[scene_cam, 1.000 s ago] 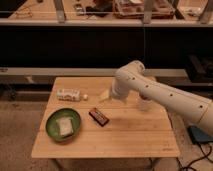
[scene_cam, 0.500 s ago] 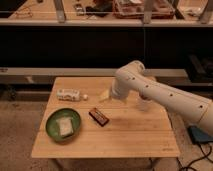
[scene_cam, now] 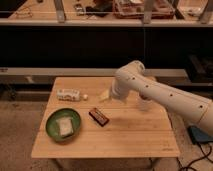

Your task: Push the eraser across the table

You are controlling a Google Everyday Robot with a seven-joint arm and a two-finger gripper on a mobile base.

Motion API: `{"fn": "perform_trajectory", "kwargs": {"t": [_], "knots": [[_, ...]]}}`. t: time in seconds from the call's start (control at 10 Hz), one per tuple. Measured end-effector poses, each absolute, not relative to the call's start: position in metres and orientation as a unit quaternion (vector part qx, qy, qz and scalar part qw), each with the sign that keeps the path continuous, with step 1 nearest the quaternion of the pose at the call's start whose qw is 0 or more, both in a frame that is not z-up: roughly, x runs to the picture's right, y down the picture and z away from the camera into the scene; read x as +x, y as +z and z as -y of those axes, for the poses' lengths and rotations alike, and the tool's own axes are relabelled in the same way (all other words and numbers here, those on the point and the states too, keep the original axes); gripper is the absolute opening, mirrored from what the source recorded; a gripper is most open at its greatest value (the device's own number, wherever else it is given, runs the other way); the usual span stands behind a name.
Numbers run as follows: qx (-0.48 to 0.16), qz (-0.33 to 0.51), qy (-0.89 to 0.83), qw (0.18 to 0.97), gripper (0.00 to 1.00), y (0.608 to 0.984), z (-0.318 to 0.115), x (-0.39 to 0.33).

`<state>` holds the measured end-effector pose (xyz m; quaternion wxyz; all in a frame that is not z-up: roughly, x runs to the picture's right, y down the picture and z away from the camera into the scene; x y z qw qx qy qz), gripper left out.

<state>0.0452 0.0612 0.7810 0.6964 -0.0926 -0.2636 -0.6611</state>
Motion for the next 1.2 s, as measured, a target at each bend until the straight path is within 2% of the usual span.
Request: {"fn": "perform_trajectory", "kwargs": {"t": [0.5,0.8,0.9,1.2], "knots": [[-0.093,0.264,-0.661,0.696,0.80,0.782,-0.060,0.045],[-0.099,0.282,-0.649,0.700,0.79,0.800,-0.044,0.031],[-0.105,0.287,-0.640,0.706,0.74,0.810,-0.041,0.031],[-0.118,0.295,-0.632,0.707,0.44,0.841,-0.034,0.014]]}}
